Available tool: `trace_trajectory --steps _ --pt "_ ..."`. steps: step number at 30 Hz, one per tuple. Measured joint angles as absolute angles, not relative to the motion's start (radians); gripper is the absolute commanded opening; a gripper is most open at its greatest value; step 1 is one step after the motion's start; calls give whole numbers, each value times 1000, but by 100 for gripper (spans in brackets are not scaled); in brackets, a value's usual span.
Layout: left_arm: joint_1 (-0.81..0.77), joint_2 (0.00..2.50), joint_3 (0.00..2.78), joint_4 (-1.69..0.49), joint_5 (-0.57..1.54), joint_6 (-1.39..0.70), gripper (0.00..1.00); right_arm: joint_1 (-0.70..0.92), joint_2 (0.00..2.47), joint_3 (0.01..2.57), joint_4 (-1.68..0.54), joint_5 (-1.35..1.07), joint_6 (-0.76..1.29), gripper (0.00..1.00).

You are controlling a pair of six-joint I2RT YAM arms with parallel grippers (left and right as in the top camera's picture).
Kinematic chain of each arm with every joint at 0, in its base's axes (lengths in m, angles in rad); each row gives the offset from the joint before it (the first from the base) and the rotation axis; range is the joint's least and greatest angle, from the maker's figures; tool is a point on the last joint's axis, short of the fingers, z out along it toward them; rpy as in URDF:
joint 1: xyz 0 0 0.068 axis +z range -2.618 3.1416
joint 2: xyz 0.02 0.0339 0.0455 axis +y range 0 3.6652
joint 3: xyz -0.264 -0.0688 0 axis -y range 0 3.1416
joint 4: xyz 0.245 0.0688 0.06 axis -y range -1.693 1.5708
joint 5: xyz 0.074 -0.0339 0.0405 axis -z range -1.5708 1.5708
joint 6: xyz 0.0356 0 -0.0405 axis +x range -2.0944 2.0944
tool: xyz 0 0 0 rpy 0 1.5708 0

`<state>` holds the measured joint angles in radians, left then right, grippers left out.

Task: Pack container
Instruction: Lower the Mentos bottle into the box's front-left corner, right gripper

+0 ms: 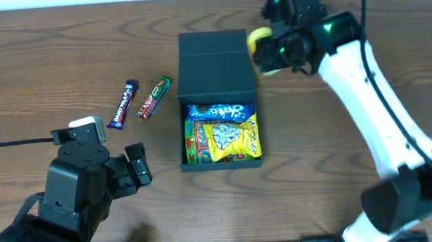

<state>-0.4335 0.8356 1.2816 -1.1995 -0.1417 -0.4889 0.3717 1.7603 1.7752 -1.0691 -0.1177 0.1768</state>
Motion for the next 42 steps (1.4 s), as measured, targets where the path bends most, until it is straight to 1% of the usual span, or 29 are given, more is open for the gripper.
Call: trace_trajectory --steps 5,10,13,15,19,20,22,25,28,31,33,35,36,38,40,41,42 --pt "-434 836 1282 -1201 -141 -489 95 574 1744 1769 -1134 -149 295 2" --pt "-434 836 1282 -1212 -141 -489 95 756 1748 1663 -1124 -61 490 2" --pt "-434 836 1282 -1224 -140 -489 95 823 1750 1575 -1053 -25 596 2" --pt "-434 836 1282 -1225 -135 -489 95 862 1753 1503 -955 -7 664 2" --pt "-434 836 1282 -1225 -133 -489 95 896 1760 1429 -847 1 743 2" --pt "-434 836 1282 -1225 -133 -489 95 900 1760 1417 -836 4 760 7" --pt "-434 836 1282 -1225 -129 -489 95 903 1760 1393 -823 19 806 59" --pt "-434 836 1282 -1225 -121 -489 95 903 1760 1379 -812 27 836 70" --pt "-434 836 1282 -1225 -115 -489 95 903 1760 1379 -804 25 853 73" --pt "-434 836 1282 -1226 -113 -489 95 901 1759 1379 -803 19 857 73" --pt "-434 836 1282 -1227 -111 -489 95 900 1758 1379 -803 17 859 69" --pt "-434 836 1282 -1227 -111 -489 95 896 1753 1379 -803 16 859 52" --pt "-434 836 1282 -1227 -111 -489 95 892 1748 1379 -803 15 846 38" --pt "-434 836 1282 -1227 -111 -489 95 891 1738 1379 -804 15 831 26" --pt "-434 836 1282 -1227 -111 -489 95 891 1729 1379 -809 15 825 20" --pt "-434 836 1282 -1227 -111 -489 95 891 1728 1379 -808 15 821 20" --pt "-434 836 1282 -1227 -111 -489 95 891 1728 1379 -804 15 818 24"
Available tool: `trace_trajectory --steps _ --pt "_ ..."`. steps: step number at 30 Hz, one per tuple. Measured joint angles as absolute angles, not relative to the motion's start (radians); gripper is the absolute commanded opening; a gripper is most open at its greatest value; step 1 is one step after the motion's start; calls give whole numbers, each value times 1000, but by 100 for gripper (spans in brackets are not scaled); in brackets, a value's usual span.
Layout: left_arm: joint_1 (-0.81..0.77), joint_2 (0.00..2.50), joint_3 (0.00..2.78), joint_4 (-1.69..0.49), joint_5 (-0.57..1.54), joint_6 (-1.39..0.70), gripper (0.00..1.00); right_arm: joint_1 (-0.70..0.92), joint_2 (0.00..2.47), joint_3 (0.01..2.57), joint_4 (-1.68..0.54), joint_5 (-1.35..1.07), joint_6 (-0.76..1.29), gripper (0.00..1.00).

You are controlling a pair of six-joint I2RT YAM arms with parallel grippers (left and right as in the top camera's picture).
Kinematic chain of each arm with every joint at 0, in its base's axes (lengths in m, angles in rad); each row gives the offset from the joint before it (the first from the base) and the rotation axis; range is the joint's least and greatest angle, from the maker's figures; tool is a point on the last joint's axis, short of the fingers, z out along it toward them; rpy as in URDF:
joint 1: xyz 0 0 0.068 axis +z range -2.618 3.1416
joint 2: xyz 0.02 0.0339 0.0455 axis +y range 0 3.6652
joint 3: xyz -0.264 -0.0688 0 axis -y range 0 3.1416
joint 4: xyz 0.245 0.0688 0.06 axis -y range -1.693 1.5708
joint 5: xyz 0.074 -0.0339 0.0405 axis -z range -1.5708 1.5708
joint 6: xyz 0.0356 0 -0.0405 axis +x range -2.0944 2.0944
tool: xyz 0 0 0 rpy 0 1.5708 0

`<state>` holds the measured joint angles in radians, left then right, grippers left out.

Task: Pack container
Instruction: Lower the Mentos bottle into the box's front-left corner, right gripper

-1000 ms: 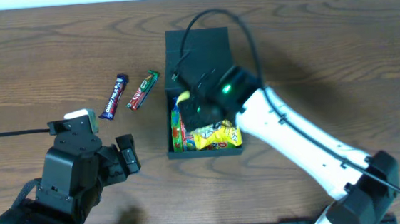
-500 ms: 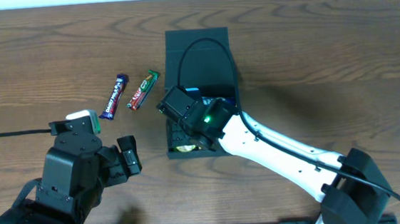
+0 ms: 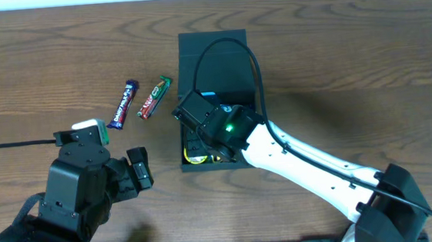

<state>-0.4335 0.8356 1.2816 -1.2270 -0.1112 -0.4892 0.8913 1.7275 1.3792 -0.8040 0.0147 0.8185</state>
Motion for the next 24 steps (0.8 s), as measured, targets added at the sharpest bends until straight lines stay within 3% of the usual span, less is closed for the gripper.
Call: trace_trajectory --steps 2,6,10,15,22,23,24 --pt "-434 836 1282 -1227 -111 -489 95 891 1728 1379 -789 16 803 30" --pt "-434 836 1282 -1227 -111 -489 95 891 1728 1379 -788 12 788 30" --pt "-434 836 1282 -1227 -111 -489 95 893 1755 1380 -792 -12 776 17" --pt "-434 836 1282 -1242 -111 -489 95 903 1792 1396 -835 -37 773 12" --pt "-434 836 1282 -1247 -111 -489 95 905 1828 1397 -915 -56 772 12" --pt "-434 836 1282 -1247 -111 -489 95 907 1832 1397 -920 -56 772 14" --pt "-434 836 1282 -1248 -111 -489 95 908 1833 1397 -921 -56 772 22"
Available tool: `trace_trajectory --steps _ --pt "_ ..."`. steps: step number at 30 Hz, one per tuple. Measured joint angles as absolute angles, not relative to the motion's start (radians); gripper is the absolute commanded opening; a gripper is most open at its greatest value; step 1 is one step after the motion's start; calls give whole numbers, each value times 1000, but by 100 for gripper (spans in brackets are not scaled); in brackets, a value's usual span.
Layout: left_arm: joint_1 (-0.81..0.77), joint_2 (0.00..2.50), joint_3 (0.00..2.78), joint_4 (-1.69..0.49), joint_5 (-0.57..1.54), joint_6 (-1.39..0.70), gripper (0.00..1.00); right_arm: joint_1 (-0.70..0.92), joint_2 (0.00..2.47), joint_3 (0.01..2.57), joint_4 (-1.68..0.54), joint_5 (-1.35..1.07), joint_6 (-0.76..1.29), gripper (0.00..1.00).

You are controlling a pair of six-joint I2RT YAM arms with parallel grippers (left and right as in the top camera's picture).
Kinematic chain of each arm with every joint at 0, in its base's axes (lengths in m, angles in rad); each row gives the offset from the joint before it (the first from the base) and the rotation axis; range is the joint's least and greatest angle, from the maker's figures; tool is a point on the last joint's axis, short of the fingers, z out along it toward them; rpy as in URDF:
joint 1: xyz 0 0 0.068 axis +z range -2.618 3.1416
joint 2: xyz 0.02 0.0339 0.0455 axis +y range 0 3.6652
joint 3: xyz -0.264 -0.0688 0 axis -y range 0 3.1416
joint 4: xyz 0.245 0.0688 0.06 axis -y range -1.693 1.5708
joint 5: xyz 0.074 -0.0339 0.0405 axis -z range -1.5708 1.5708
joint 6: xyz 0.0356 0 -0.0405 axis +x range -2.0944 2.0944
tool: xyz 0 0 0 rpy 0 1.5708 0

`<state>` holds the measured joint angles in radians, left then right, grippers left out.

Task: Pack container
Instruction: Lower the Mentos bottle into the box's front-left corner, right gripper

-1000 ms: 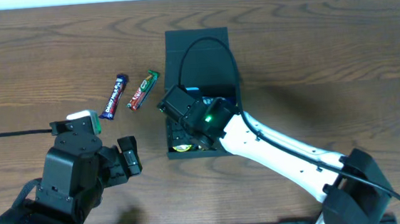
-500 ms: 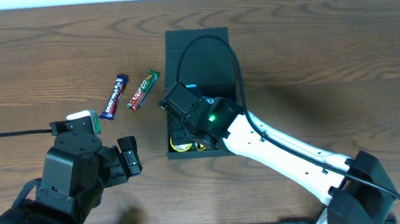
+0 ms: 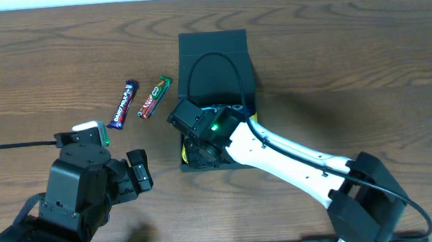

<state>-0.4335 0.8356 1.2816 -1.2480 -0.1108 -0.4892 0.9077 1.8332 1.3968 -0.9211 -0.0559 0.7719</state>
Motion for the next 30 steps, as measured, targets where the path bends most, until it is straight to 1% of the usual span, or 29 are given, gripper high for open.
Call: trace_trajectory --steps 1,3,5,6,7,8,9,10,11,14,17,23,30 --pt "-434 836 1282 -1248 -111 -489 95 910 1834 1397 -921 -56 772 32" --pt "-434 836 1282 -1250 -111 -489 95 911 1834 1397 -921 -56 768 38" --pt "-434 836 1282 -1250 -111 -489 95 911 1834 1397 -922 -56 765 40" --pt "-434 836 1282 -1250 -111 -489 95 911 1834 1397 -921 -56 765 44" --pt "-434 836 1282 -1250 -111 -489 95 911 1832 1397 -921 -56 765 52" --pt "-434 836 1282 -1250 -111 -489 95 911 1827 1397 -919 -56 768 65" --pt "-434 836 1282 -1250 -111 -489 95 911 1818 1397 -916 -58 767 75" --pt "-434 836 1282 -1250 -111 -489 95 911 1808 1397 -911 -57 773 80" --pt "-434 836 1282 -1251 -111 -489 95 911 1789 1397 -899 -57 772 82" --pt "-434 836 1282 -1251 -111 -489 95 911 1740 1397 -850 -57 784 82" --pt "-434 836 1282 -1252 -111 -489 95 911 1725 1398 -803 -57 800 77" --pt "-434 836 1282 -1255 -111 -489 95 904 1785 1398 -799 -50 823 71" --pt "-434 836 1282 -1257 -111 -489 95 871 1841 1398 -804 -49 826 74"
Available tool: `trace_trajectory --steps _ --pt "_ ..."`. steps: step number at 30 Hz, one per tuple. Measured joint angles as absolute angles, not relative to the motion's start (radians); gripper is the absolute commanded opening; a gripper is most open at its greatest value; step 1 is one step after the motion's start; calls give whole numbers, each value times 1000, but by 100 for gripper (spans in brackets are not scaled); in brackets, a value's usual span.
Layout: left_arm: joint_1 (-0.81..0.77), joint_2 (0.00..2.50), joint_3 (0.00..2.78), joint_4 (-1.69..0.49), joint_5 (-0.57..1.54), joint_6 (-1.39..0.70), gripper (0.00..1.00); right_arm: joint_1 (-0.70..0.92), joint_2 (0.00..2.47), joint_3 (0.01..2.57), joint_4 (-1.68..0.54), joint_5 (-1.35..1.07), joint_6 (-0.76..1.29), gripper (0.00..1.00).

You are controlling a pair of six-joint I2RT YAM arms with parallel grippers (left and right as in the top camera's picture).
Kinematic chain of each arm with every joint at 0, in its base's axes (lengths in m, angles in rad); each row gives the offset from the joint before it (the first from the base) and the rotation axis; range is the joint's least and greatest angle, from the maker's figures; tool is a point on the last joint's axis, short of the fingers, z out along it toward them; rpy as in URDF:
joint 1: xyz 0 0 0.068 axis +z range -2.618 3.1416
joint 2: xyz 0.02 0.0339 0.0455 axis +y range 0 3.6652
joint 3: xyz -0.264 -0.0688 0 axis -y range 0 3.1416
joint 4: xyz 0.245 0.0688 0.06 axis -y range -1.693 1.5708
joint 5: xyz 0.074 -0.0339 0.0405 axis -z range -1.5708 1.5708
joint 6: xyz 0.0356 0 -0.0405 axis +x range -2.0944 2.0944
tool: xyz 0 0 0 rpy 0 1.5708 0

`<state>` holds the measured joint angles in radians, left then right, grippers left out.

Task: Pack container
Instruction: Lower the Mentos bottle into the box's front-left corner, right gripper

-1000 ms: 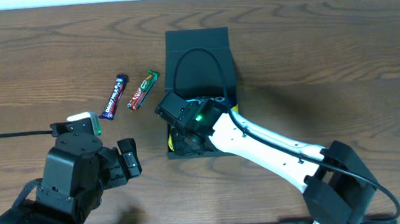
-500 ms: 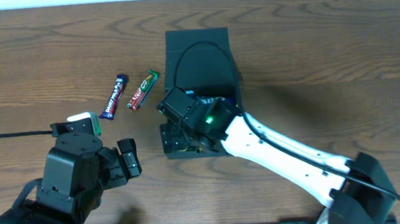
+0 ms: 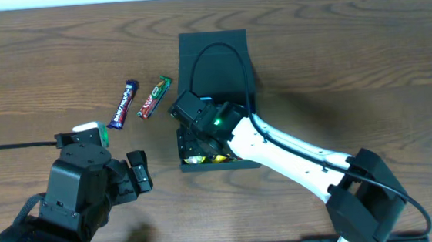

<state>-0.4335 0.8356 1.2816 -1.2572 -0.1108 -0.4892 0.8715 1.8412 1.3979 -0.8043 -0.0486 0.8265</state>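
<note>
The black container [image 3: 213,59] lies in the middle of the table with its lid folded back. My right arm reaches across it, and my right gripper [image 3: 201,143] is down in the open tray. The wrist hides the fingers. Bits of yellow wrapper [image 3: 219,159] show at the tray's near edge; the other sweets in it are covered. A blue candy bar [image 3: 123,104] and a red-and-green candy bar [image 3: 155,96] lie on the table left of the container. My left gripper [image 3: 137,172] rests near the front left, away from everything.
The left arm's bulky base [image 3: 61,210] fills the front left corner, with a cable running off to the left edge. The right arm's white link [image 3: 296,161] crosses the table from the front right to the container.
My right wrist has shifted slightly toward the back of the tray, and yellow wrapper now shows at the tray's near edge. The left arm and the two candy bars have not moved.
My right gripper first held a yellow item beside the lid's back right corner, with the tray of sweets uncovered. Then it was down over the tray, and it has stayed there with small shifts. The left arm and both bars on the table stayed put throughout.
</note>
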Motion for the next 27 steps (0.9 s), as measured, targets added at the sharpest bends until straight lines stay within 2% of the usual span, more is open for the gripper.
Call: trace_trajectory --steps 9,13,16,21,23,27 --pt "-434 836 1282 -1257 -111 -489 95 868 1861 1399 -817 -54 828 64" --pt "-434 836 1282 -1257 -111 -489 95 868 1876 1400 -836 -60 830 50" --pt "-434 836 1282 -1257 -111 -489 95 868 1877 1400 -839 -60 826 44" --pt "-434 836 1282 -1257 -111 -489 95 868 1877 1400 -840 -60 822 24" --pt "-434 836 1282 -1257 -111 -489 95 868 1877 1400 -838 -60 822 19" --pt "-434 836 1282 -1257 -111 -489 95 871 1877 1400 -831 -52 835 17"
